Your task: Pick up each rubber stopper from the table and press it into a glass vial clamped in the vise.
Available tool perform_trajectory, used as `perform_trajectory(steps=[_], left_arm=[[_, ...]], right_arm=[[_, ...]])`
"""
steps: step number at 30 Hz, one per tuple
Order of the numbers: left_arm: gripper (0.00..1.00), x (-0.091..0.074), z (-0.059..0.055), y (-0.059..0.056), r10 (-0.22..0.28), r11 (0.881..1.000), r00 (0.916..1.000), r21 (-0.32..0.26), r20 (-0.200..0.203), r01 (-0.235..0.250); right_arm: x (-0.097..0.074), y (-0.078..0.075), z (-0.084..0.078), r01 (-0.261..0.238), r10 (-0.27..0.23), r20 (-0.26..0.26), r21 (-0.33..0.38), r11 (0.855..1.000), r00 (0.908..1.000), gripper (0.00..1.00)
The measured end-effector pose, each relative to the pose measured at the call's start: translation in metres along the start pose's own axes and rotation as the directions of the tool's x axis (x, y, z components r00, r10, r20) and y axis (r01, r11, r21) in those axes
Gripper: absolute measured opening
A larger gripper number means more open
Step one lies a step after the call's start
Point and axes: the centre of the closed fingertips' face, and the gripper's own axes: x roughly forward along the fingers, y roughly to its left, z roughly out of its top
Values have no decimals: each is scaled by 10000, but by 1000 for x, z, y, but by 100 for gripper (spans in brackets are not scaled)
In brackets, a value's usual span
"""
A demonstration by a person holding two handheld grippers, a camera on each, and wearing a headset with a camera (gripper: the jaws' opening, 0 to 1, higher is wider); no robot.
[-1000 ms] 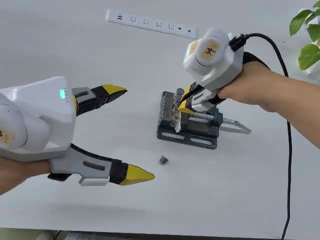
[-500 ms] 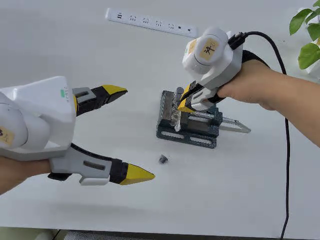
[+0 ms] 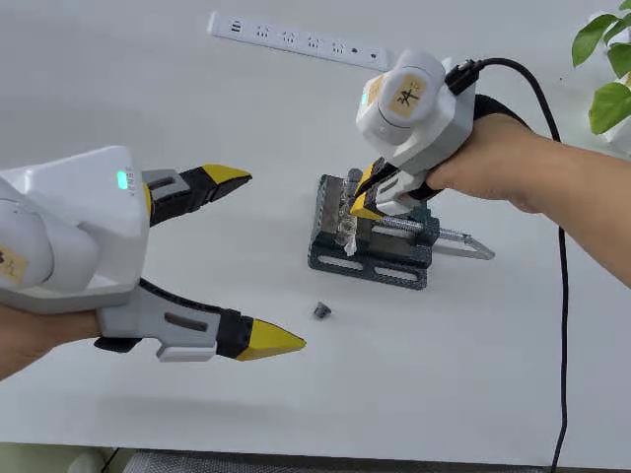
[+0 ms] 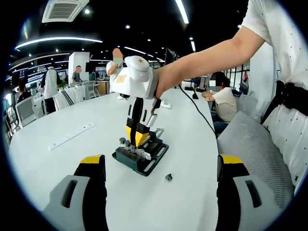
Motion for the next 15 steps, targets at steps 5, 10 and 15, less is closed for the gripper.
perform_trajectory(steps=[5, 10, 15], left_arm=[[96, -1, 0, 1, 19, 10000, 10000, -1, 20, -19], [95, 0, 0, 0, -34, 10000, 10000, 21, -7, 34], [95, 0, 1, 0, -41, 10000, 10000, 4, 4, 41]], right_arm=[[0, 0, 0, -43, 43, -89, -26, 10000, 10000, 6], [1, 1, 1, -102, 97, -260, -180, 9998, 9996, 6], [1, 0, 1, -142, 139, -260, -133, 9998, 9996, 6]])
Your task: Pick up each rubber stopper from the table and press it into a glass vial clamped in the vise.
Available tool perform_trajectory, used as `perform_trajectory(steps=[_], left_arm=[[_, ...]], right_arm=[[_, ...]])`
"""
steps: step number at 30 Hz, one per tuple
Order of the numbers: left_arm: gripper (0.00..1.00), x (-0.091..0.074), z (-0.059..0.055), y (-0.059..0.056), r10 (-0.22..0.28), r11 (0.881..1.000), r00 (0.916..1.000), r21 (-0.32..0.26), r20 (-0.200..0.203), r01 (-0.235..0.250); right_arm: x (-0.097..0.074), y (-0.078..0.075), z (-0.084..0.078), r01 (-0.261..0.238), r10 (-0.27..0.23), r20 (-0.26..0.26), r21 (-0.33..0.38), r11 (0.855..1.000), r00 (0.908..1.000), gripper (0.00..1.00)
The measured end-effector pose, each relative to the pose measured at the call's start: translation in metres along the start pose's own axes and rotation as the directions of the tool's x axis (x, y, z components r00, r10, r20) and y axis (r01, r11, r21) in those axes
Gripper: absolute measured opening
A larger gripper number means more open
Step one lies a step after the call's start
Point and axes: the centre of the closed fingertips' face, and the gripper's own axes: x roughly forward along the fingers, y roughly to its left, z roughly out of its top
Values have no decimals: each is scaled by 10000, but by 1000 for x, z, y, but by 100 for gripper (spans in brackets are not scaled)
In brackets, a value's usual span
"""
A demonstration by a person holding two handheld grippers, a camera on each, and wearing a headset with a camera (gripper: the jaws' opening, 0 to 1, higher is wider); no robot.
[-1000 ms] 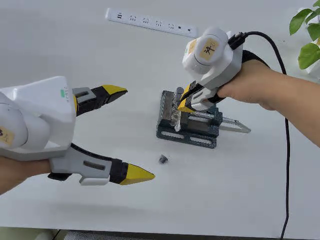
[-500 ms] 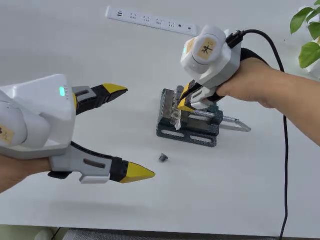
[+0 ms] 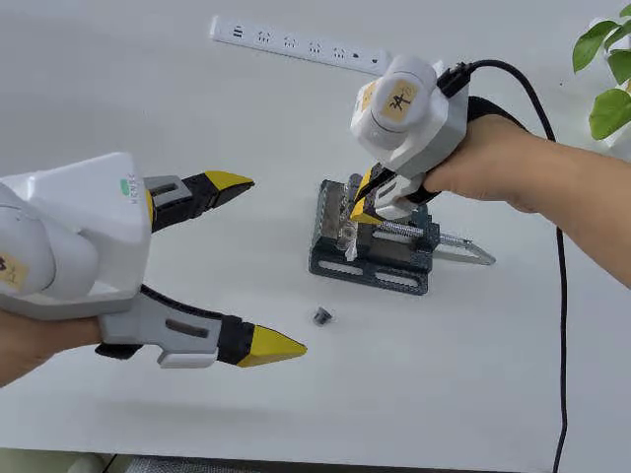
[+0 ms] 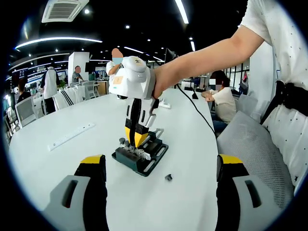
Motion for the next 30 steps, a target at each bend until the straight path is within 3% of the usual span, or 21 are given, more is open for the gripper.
perform_trajectory(steps=[20, 30], left_arm=[[94, 1, 0, 0, -22, 9999, 10000, -105, 38, 22], [94, 2, 1, -1, -12, 9999, 10000, -129, 77, 13]], right_arm=[[2, 1, 0, 14, -17, -289, -108, 9999, 9996, 6], [2, 1, -2, 3, -6, -125, -206, 9998, 9999, 7]])
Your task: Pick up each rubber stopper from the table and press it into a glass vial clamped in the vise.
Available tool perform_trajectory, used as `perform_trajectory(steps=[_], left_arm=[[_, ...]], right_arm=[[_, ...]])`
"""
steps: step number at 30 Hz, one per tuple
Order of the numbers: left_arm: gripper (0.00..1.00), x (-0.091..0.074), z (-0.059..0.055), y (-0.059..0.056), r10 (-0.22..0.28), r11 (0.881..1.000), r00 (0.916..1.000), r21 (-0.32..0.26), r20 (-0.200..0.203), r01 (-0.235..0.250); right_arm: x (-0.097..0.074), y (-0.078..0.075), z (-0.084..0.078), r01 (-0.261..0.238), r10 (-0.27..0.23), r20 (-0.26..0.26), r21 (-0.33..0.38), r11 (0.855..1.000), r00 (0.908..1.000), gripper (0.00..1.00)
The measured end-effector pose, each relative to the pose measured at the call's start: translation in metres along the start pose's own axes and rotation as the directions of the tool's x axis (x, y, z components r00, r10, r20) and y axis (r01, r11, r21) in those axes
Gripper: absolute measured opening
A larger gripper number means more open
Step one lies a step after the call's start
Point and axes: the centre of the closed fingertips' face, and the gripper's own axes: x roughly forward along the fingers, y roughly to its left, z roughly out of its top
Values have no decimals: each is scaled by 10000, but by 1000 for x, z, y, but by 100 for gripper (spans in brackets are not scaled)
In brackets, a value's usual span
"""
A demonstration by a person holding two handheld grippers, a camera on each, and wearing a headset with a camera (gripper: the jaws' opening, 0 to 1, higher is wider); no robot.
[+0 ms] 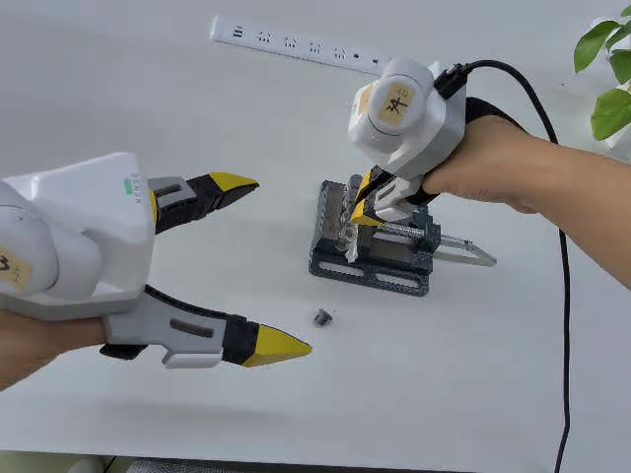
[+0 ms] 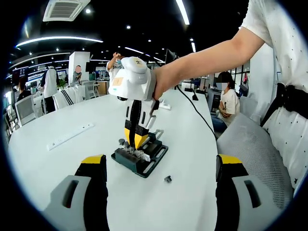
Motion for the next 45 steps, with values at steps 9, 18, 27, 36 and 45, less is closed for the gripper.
perform_trajectory(steps=[9, 18, 27, 36, 45], left_arm=[[93, -1, -2, 1, 33, 10000, 10000, -57, -1, -33], [93, 0, -3, 0, 8, 10000, 10000, -49, -16, -9], [92, 1, -2, 1, -17, 10000, 10000, -65, 7, 17], [91, 1, -2, 1, -29, 9999, 10000, -97, -2, 29], [91, 1, -2, 3, 1, 9999, 10000, -106, 9, -1]], right_arm=[[-1, 1, -1, 7, -9, 152, 127, 9999, 9999, 7], [-1, 2, 2, -16, 5, 360, 290, 9996, 9994, 10], [-1, 0, 3, 50, -65, 484, 307, 9995, 9988, 10], [-3, -1, 1, 81, -104, 557, 404, 9992, 9984, 10], [-8, -4, 1, 194, -231, 808, 460, 9988, 9965, 6]])
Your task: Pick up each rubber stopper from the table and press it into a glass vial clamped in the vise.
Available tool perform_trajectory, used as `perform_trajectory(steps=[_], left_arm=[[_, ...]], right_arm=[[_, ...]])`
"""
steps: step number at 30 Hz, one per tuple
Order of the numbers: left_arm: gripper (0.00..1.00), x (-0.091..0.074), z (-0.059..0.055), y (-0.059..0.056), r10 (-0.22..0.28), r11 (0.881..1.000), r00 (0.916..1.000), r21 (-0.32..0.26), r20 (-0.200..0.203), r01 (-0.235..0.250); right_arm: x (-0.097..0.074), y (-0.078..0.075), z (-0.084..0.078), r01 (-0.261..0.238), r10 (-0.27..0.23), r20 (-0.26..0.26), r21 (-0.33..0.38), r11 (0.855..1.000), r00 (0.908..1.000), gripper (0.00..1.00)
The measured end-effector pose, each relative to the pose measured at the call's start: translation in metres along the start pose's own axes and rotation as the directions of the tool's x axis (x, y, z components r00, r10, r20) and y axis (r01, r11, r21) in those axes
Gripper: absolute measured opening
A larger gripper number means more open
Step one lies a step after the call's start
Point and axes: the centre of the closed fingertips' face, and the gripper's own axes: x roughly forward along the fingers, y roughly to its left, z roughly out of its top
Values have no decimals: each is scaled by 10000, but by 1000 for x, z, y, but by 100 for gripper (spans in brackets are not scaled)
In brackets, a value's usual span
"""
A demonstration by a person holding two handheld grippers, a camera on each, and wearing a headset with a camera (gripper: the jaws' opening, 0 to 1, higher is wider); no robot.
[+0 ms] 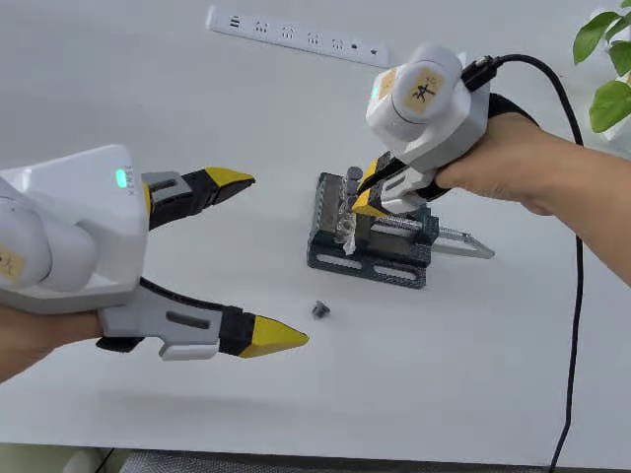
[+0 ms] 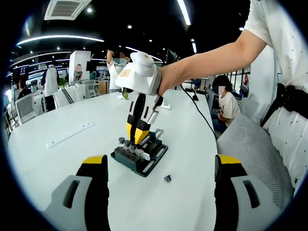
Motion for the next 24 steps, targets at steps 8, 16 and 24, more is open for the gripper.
perform_trajectory(steps=[8, 16, 24], left_arm=[[91, 1, 0, -1, -29, 10000, 10000, -5, -6, 29], [90, 0, -1, -1, -3, 10000, 10000, -27, 5, 3], [89, -1, -2, -1, -6, 10000, 10000, -41, -21, 5]], right_arm=[[2, 0, 3, -76, 74, 200, 80, 9999, 9998, 0], [4, 2, 2, -171, 169, 144, 87, 9998, 9998, 0], [4, 2, 2, -191, 191, 91, 34, 9998, 9998, 0]])
